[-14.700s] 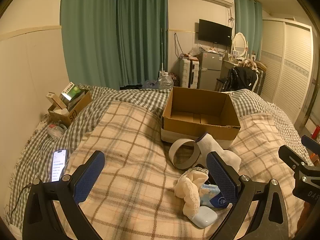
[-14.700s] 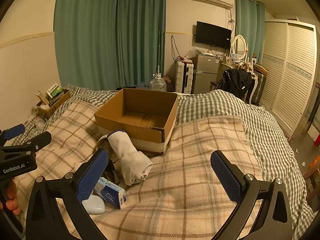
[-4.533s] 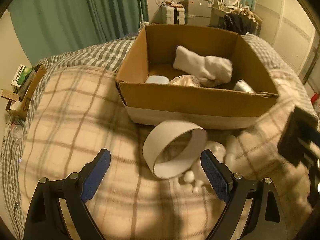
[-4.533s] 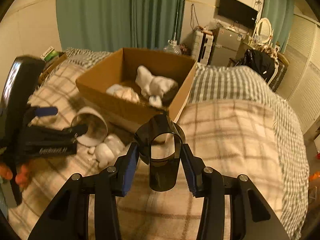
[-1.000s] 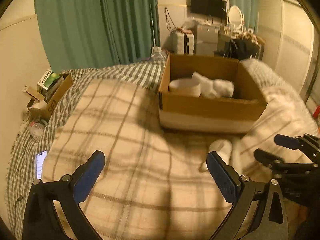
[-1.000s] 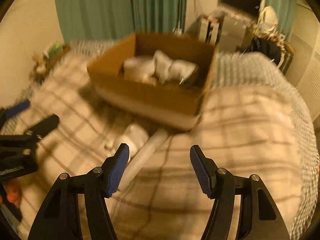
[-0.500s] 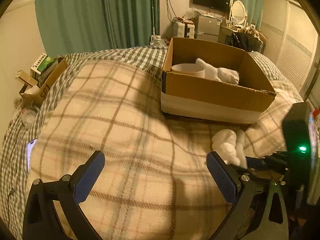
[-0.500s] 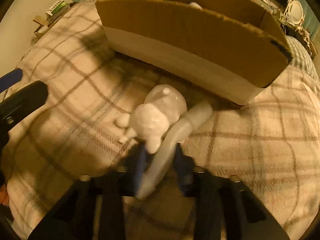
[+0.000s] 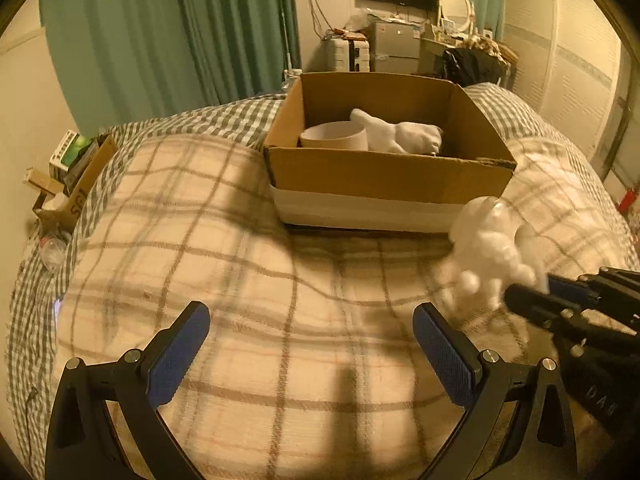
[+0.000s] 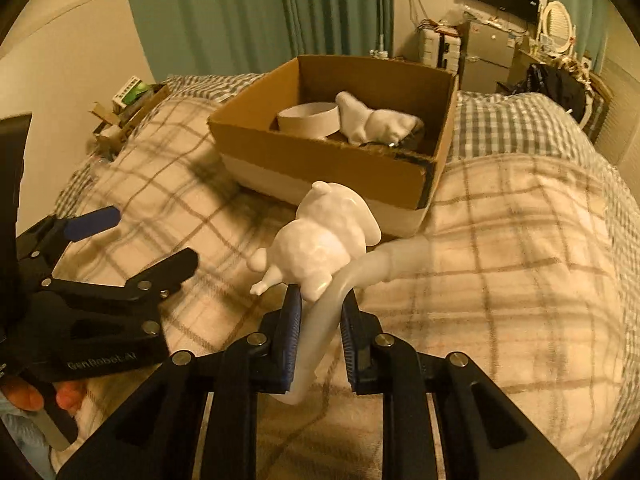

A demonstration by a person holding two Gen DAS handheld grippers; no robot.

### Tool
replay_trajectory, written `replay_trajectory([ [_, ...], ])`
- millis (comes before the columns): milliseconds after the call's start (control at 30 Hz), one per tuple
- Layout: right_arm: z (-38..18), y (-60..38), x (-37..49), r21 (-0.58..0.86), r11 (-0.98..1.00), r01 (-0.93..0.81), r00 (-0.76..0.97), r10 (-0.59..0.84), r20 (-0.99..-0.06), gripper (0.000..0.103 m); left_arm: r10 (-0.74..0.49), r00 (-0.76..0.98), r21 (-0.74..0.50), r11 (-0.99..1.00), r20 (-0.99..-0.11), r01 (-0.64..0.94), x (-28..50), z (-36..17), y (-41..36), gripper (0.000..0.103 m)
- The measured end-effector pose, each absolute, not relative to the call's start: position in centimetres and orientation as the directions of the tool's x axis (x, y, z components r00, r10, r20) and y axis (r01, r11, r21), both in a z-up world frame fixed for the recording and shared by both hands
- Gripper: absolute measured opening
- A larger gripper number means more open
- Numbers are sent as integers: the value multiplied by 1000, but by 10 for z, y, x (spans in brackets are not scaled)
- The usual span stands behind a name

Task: Organize objects
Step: 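Grasp the white plastic tube with the right tool, then grasp the white figurine with the left tool while the right tool holds the tube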

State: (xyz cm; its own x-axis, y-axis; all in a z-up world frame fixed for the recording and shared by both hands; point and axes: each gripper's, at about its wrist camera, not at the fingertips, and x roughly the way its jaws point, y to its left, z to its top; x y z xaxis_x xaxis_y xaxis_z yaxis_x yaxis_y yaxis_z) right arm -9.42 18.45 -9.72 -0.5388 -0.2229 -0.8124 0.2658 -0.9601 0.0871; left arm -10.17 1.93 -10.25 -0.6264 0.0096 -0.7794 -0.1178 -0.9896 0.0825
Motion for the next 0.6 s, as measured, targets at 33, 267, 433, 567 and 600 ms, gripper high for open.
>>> replay_trajectory([
  [33, -102, 183, -93, 94, -957, 274, -521, -229, -822, 18, -7, -627, 95, -990, -779, -107, -102, -103, 19, 103],
  [267, -145, 169, -97, 123, -940, 317, -364, -240, -900, 25, -33, -615, 72, -997, -788, -38, -102, -102, -2, 103],
  [433, -144, 165, -93, 103, -940, 327, -368, -226, -902, 15, -12, -611, 57, -997, -791, -55, -98, -104, -3, 103],
  [567, -127, 170, -81, 103, -942, 319, -432, -241, -869, 9, 5, -612, 47, -997, -791, -69, -96, -106, -1, 103],
  [600, -123, 172, -79, 99, -945, 311, -447, -237, -862, 9, 6, -610, 48, -996, -792, -73, -96, -107, 0, 103],
])
